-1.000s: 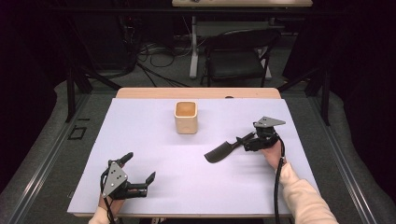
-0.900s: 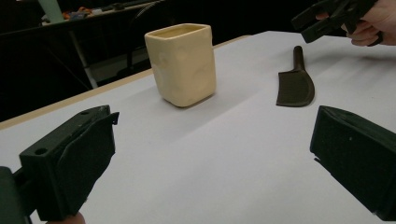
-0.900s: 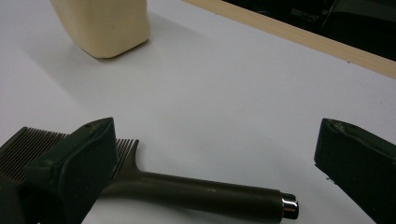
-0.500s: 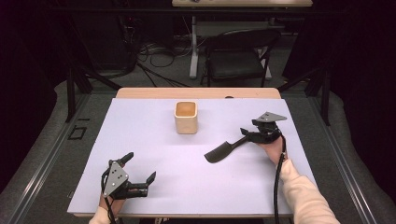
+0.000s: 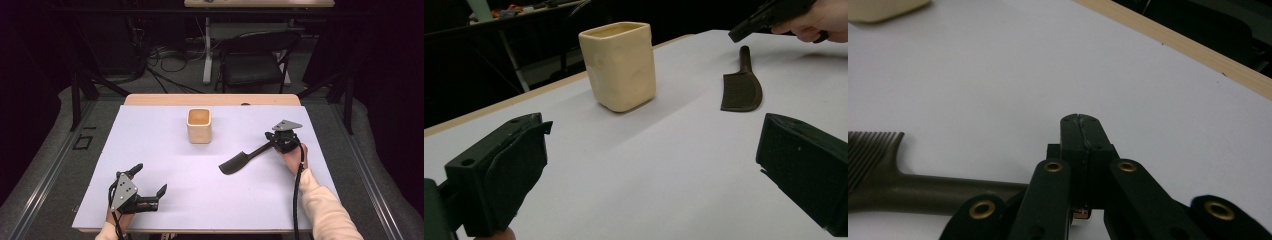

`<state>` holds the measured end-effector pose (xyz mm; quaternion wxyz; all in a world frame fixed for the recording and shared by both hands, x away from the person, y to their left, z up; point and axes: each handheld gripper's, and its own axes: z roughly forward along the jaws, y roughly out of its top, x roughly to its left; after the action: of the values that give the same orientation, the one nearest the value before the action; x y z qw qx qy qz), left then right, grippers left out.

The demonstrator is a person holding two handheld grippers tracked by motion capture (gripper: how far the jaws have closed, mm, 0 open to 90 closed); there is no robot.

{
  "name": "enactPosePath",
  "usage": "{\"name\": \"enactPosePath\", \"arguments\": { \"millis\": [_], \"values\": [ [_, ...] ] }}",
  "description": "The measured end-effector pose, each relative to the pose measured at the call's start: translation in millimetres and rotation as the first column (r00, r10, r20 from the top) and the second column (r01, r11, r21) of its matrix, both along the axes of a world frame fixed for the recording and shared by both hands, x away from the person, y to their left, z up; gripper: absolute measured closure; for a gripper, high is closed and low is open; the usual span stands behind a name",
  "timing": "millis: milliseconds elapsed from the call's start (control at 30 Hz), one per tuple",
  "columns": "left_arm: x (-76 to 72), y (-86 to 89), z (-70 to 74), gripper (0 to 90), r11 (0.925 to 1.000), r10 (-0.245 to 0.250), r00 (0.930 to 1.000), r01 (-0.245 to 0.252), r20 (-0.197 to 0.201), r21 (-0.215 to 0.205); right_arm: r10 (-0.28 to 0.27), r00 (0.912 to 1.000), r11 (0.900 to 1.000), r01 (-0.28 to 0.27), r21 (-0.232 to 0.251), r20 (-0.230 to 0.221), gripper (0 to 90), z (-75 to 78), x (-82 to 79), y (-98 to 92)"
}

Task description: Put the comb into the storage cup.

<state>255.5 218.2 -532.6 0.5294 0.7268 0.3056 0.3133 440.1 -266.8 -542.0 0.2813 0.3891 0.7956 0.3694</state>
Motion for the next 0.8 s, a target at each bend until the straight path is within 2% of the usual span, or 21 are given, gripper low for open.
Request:
{"name": "enactPosePath", "arguments": {
  "millis": [200,667,800],
  "values": [
    [-1.0,0.2,0.1,0.1,1.0,-0.003,1.0,0.003,-0.002,0.004,0.003,0.9995,0.998,-0.005,-0.064,-0.032,90.0,-6.2,4.6,3.8],
    [-1.3,0.9,0.4,0.1,1.0,0.002,1.0,-0.002,-0.001,0.009,-0.002,0.997,0.995,-0.005,-0.095,-0.078,90.0,-6.4,1.2,1.4],
    [-0.3,0.6,0.4,0.1,0.9999,0.002,1.0,-0.002,-0.004,0.013,0.007,0.9958,0.992,-0.018,-0.123,-0.091,90.0,-8.9,1.1,2.8]
  ]
}}
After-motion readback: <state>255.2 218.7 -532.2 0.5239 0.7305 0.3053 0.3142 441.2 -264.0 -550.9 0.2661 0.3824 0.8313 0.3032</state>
